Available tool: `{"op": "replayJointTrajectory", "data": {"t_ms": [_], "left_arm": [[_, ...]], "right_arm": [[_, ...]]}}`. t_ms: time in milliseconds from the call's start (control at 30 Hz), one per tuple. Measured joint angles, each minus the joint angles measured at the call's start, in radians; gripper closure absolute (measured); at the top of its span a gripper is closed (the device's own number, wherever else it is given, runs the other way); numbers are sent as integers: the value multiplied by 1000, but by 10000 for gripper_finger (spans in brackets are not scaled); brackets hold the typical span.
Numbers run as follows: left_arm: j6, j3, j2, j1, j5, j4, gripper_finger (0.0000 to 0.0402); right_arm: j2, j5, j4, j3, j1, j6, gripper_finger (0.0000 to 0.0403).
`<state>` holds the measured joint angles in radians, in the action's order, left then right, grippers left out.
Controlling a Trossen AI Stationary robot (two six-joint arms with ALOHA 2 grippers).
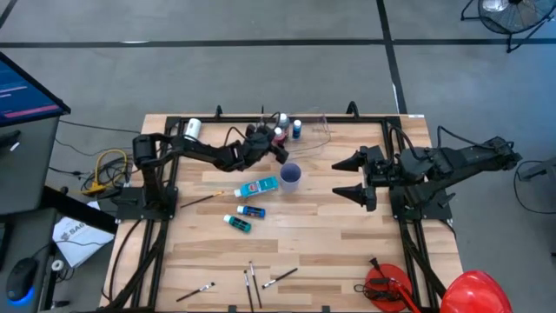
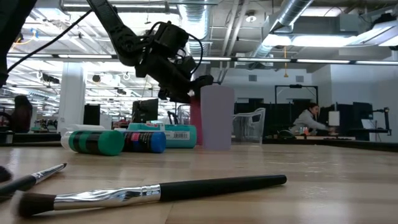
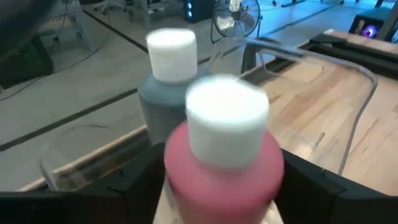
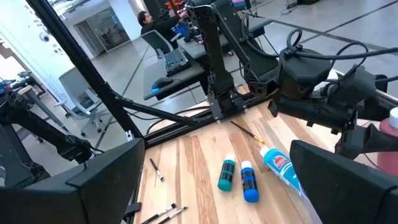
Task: Pick & Place Paint Supplies
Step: Put the red paint bottle into the transparent bin, then put the black paint brush into the violet cup
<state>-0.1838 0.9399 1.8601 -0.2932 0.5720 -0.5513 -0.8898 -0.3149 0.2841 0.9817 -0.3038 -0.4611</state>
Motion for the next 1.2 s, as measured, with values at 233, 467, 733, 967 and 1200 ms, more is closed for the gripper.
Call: {"op": "replayJointTrajectory", "data": {"t_ms": [233, 467, 733, 967, 1200], "left_arm": [[-18, 0, -4, 8, 4, 0, 79], [13, 0, -67, 29, 9, -3, 36], [29, 0, -176, 17, 53, 90, 21], [26, 1, -306, 23, 50, 140, 31], [-40, 1, -483, 58, 6, 252, 47]], "right_arm": [[0, 0, 0, 0, 19, 16, 8], [0, 0, 0, 0, 26, 27, 8], [0, 0, 0, 0, 26, 45, 8], [0, 0, 0, 0, 53, 45, 8], [0, 0, -1, 0, 66, 45, 8]]}}
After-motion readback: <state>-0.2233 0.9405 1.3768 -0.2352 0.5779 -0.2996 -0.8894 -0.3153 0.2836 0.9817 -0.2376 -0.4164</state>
